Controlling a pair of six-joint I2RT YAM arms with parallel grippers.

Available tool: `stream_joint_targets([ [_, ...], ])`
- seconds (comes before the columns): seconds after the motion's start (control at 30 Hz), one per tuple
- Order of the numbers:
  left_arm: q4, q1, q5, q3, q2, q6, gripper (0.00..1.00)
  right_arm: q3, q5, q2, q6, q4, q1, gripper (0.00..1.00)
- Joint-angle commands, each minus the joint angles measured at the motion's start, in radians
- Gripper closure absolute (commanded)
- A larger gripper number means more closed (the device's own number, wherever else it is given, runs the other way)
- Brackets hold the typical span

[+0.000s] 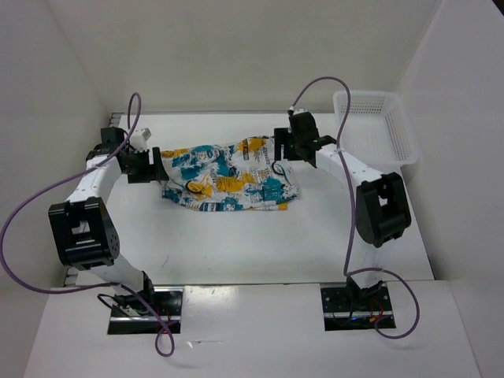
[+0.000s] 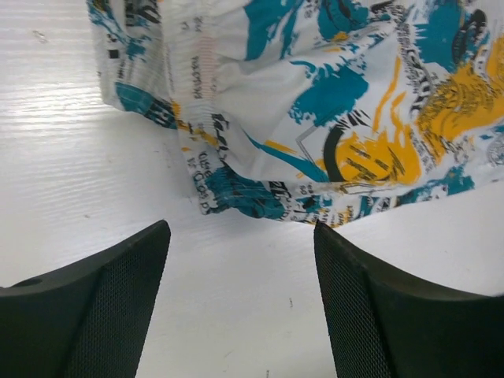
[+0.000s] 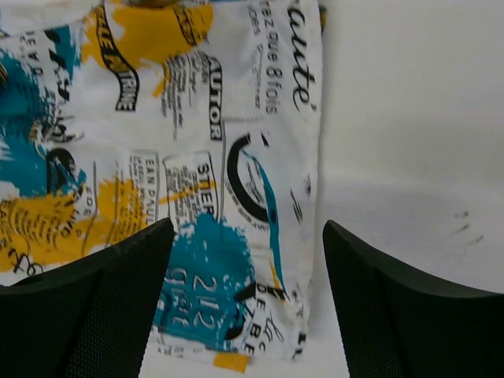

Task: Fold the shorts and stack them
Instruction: Fold the shorts

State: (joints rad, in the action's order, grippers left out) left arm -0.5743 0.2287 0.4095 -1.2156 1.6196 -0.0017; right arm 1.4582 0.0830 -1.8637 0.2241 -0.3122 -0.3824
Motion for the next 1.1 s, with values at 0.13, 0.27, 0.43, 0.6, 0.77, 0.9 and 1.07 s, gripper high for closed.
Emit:
stream_joint_targets([
  [0.13, 0.037, -0.006, -0.064, -0.012, 0.132, 0.002, 0.17, -0.231, -0.025, 0.11, 0.084, -0.021, 0.008, 0.15],
  [0.27, 0.017, -0.025, -0.051, 0.017, 0.093, 0.002, 0.17, -0.254, -0.025, 0.149, 0.093, -0.03, 0.008, 0.15],
  [0.43, 0.005, -0.034, -0.103, 0.057, 0.0, 0.002, 0.18, -0.355, -0.045, 0.186, 0.103, -0.019, 0.008, 0.15],
  [0.6, 0.021, -0.045, -0.073, 0.094, 0.078, 0.002, 0.22, -0.41, -0.094, 0.167, 0.067, 0.038, 0.008, 0.16],
  [0.77, 0.03, -0.054, -0.038, 0.03, 0.227, 0.002, 0.24, -0.42, -0.094, 0.158, 0.057, 0.057, 0.008, 0.21],
  [0.9, 0.04, -0.089, -0.038, -0.001, 0.258, 0.002, 0.29, -0.42, -0.138, 0.158, 0.057, 0.067, 0.008, 0.3],
  [1.07, 0.05, -0.089, -0.038, 0.008, 0.258, 0.002, 0.55, -0.43, -0.127, 0.158, 0.046, 0.078, 0.008, 0.46],
])
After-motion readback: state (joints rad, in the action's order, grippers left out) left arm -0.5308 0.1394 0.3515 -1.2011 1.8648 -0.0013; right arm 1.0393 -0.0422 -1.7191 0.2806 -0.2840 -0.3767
